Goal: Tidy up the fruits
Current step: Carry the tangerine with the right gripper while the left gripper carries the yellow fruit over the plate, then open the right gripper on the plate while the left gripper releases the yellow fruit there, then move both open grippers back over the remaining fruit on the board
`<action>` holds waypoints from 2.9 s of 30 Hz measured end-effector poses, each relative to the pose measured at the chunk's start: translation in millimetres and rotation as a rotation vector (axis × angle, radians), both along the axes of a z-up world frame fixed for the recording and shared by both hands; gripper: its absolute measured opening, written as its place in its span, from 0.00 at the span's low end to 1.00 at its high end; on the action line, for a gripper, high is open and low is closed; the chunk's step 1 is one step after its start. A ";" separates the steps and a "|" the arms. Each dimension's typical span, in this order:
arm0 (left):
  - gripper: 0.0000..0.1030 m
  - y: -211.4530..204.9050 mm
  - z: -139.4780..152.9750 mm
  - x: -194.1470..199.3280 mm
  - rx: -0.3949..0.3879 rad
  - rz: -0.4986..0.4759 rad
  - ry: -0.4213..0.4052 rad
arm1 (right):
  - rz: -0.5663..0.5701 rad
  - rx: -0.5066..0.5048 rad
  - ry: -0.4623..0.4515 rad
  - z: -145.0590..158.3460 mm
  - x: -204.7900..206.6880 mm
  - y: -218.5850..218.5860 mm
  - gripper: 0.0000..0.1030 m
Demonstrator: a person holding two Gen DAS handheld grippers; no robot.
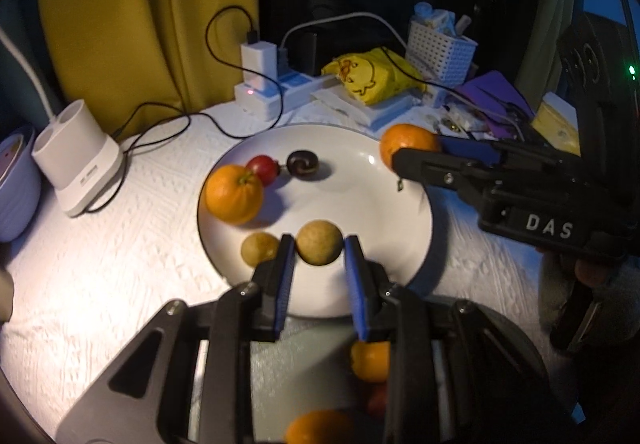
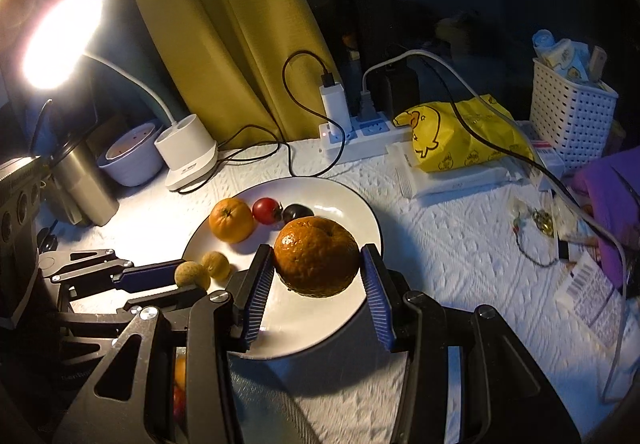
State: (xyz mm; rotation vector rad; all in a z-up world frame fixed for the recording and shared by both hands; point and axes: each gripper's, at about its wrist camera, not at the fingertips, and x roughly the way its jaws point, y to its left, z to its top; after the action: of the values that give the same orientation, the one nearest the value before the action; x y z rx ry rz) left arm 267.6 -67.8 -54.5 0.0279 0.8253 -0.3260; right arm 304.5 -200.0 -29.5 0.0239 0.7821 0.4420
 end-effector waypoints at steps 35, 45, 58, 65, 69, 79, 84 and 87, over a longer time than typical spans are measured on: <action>0.27 8.4 0.8 41.6 -0.037 0.050 0.018 | -0.017 -0.091 0.019 -31.8 46.2 19.2 0.46; 0.27 19.2 19.1 14.4 -0.056 0.061 -0.019 | -0.026 -0.091 -0.012 -12.2 25.7 19.6 0.46; 0.28 36.7 40.0 -31.8 -0.075 0.099 -0.066 | -0.011 -0.076 -0.049 17.3 -18.0 31.0 0.46; 0.32 42.3 47.5 -60.3 -0.086 0.106 -0.091 | -0.006 -0.076 -0.060 27.6 -45.3 35.3 0.46; 0.41 45.1 48.9 -73.9 -0.099 0.107 -0.097 | -0.003 -0.076 -0.064 32.3 -61.4 37.4 0.46; 0.41 54.2 40.1 -105.2 -0.109 0.127 -0.087 | 0.008 -0.078 -0.050 29.4 -93.3 43.8 0.46; 0.42 58.8 29.3 -117.1 -0.114 0.139 -0.069 | 0.012 -0.075 -0.028 20.6 -104.4 45.0 0.46; 0.42 61.3 21.7 -122.5 -0.117 0.147 -0.055 | 0.018 -0.076 -0.009 12.4 -110.3 46.6 0.46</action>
State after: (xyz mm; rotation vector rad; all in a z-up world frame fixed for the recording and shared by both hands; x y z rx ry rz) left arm 145.1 -6.4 -32.8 -0.1320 0.7485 -0.2335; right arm 194.2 -153.4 -17.1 -0.0561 0.7906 0.4287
